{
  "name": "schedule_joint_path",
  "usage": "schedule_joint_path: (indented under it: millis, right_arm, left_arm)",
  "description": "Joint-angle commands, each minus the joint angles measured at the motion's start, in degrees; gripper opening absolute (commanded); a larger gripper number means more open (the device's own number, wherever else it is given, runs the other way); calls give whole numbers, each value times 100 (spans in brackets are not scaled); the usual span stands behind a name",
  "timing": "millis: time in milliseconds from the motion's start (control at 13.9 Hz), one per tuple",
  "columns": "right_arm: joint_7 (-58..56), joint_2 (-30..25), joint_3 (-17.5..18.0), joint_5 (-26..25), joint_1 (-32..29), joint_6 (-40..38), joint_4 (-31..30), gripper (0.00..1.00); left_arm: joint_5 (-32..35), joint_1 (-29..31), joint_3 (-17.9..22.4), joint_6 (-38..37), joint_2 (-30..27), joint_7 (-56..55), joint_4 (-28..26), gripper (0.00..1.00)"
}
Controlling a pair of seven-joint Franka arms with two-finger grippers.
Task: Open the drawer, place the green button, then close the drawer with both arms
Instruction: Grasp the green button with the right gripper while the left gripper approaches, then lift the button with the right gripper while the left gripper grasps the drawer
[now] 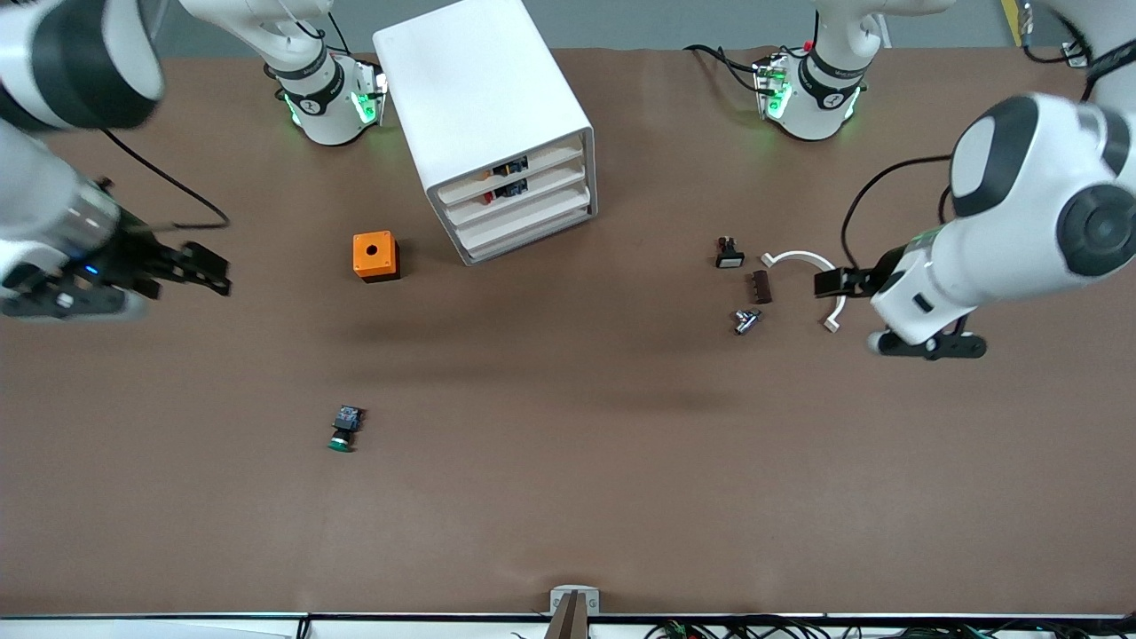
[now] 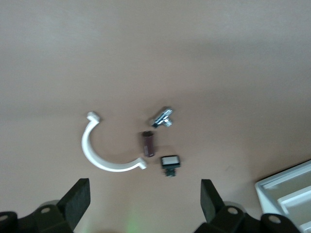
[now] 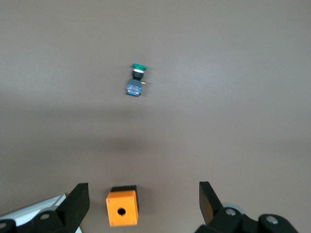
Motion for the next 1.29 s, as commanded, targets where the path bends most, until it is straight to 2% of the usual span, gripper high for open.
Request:
schedule_joint_path:
  millis: [0,144,503,790,1077,1221]
  right_arm:
    - [24,588,-24,154,122,389,66,100]
    - [277,1071,-24,365,149,845,57,100]
    - [657,2144,-24,383,271,2330,31,100]
    - [1331,2952,-24,383,298,3420,40,100]
    - [1509,3393,-24,392,316,3932,31,100]
    - [1553,3455,-24,392,298,3932,40,91]
  left_arm:
    - [-291,-66,4,326,559,-189,160,100]
    - [-318,-223,4,634,928,-626,177,100]
    - [-309,-882,4,688,1606,-3051,186,100]
    - [-336,-1480,4,688,2159,-5168,554,100]
    - [-1046,-1683,12,688,2432,-7305,582,100]
    - [-1503,-1876,12,688,2555,-8018,555,100]
